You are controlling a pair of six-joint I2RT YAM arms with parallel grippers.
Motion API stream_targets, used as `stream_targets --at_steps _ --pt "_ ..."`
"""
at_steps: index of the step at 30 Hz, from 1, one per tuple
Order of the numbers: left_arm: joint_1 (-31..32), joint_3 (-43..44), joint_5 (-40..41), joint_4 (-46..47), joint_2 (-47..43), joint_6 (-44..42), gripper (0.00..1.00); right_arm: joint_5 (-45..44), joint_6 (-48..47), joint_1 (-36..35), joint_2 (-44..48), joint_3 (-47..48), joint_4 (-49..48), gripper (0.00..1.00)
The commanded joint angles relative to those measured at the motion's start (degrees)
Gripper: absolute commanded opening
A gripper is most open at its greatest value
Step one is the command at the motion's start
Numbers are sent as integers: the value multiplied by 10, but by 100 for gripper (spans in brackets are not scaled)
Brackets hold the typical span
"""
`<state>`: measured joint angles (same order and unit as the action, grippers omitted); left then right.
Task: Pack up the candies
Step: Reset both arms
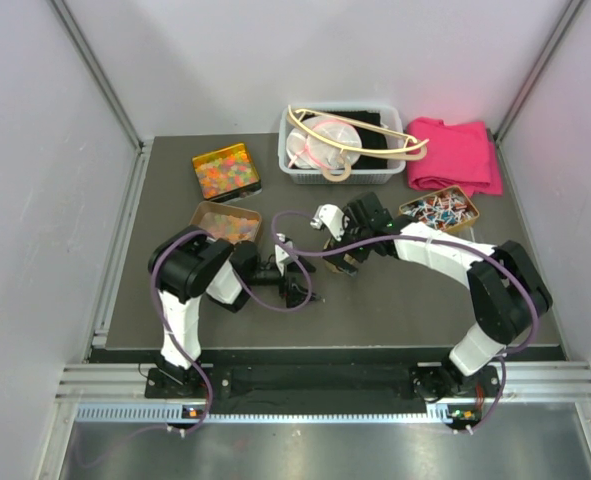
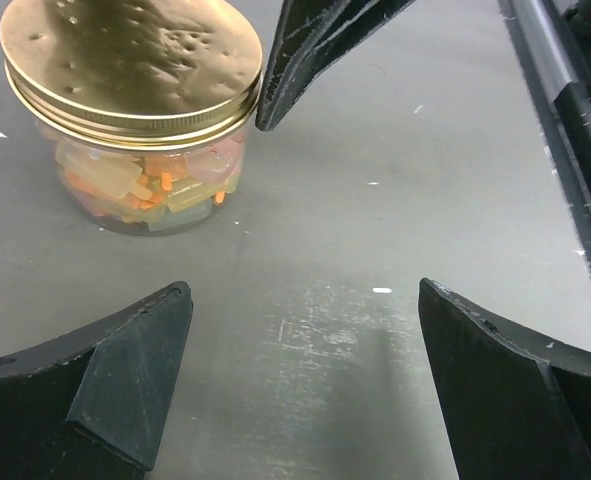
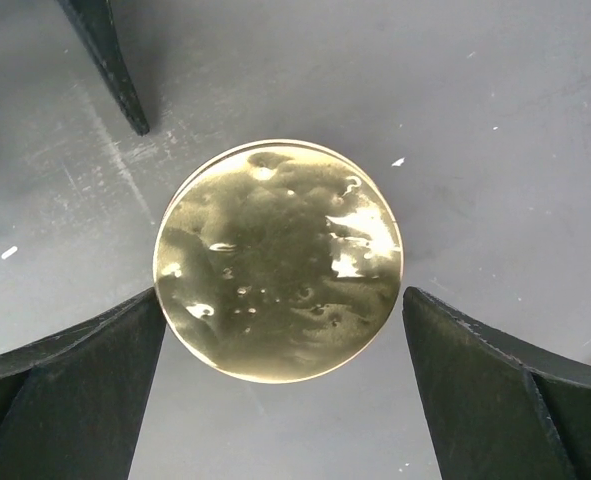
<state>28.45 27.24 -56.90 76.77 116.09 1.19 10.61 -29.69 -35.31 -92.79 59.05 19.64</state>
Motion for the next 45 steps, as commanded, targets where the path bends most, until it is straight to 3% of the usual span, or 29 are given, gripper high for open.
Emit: stream_targets --at_steps 1,11,15,17,20,21,23,24,25,29,35,40,44,45 --pt "-14 9 -33 204 -39 48 99 30 -11 9 33 25 13 99" --pt "-74 38 -52 205 -116 102 99 81 -25 28 95 67 88 99" --pt "-107 61 -78 182 -160 179 99 66 -33 38 132 77 114 99" --pt "-137 87 -86 113 -197 208 99 43 -14 46 147 84 126 99" --pt "-174 170 -80 -142 -252 197 99 17 6 71 162 134 191 99" --pt "-181 191 -35 -317 -267 133 99 -1 11 76 165 156 202 99" --pt "-186 264 30 -491 -302 31 99 -15 21 94 191 164 208 99" --pt "-185 285 104 -574 -307 -56 99 -31 24 97 206 160 198 99" --pt "-183 298 148 -622 -313 -72 99 -46 29 101 235 155 185 99" --pt "-186 358 277 -721 -338 -121 99 -139 35 101 285 146 128 99" --pt "-186 431 506 -798 -400 -138 99 -262 36 110 314 198 97 99" --pt "-187 547 614 -884 -421 -102 99 -320 31 117 343 239 77 99" --pt "-187 607 675 -922 -422 -135 99 -342 25 118 352 275 64 99" --pt "-187 616 732 -928 -420 -131 99 -356 25 118 354 277 52 99"
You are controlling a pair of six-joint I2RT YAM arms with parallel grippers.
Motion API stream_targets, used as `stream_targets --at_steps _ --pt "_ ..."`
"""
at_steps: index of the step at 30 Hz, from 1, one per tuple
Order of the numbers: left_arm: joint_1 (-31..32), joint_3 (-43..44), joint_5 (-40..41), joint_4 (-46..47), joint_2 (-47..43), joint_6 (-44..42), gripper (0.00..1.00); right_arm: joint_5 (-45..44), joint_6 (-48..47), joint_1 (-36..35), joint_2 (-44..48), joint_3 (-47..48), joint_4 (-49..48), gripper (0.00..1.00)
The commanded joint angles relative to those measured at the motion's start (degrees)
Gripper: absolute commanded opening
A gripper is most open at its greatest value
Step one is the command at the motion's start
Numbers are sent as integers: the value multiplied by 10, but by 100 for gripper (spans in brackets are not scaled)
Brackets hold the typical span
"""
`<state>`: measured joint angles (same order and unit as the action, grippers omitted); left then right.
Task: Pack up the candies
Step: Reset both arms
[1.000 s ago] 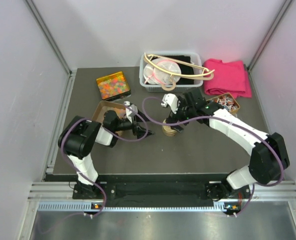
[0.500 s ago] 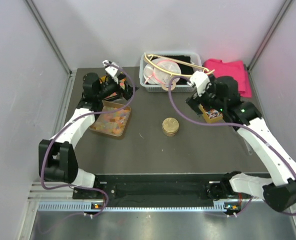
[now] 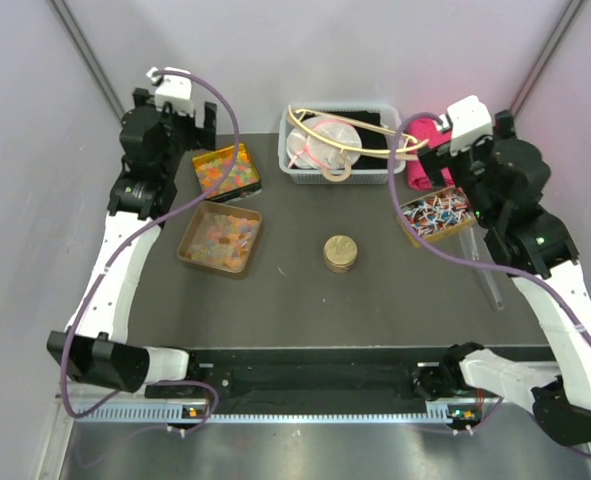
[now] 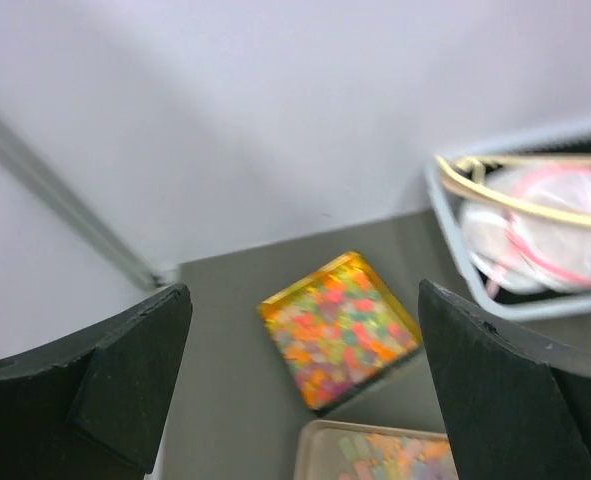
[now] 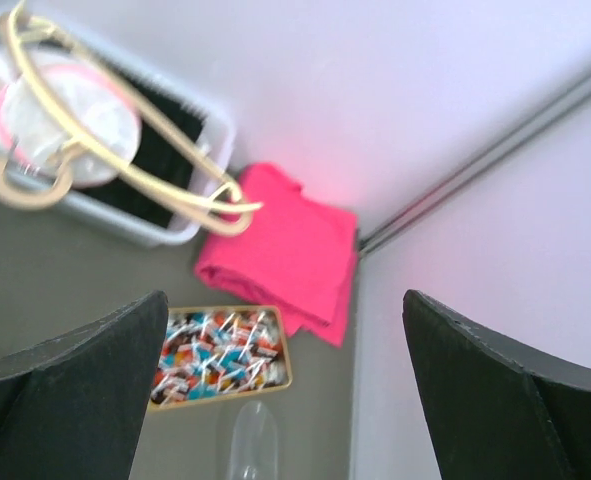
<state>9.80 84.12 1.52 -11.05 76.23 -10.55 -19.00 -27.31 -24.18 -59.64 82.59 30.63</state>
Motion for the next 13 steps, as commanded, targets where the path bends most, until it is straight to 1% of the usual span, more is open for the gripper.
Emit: stream_targets --at_steps 1,5,10,13 --pt "0 67 170 -52 -15 -10 99 -68 1 6 23 46 -65 99" --pt "-1 104 183 -85 -3 -15 99 -104 -14 7 24 73 -107 99" --pt "-8 148 189 -108 23 -30 99 -118 -21 7 10 119 -95 99" --pt "-9 184 188 -121 44 -41 99 -106 -13 6 -7 158 -71 99"
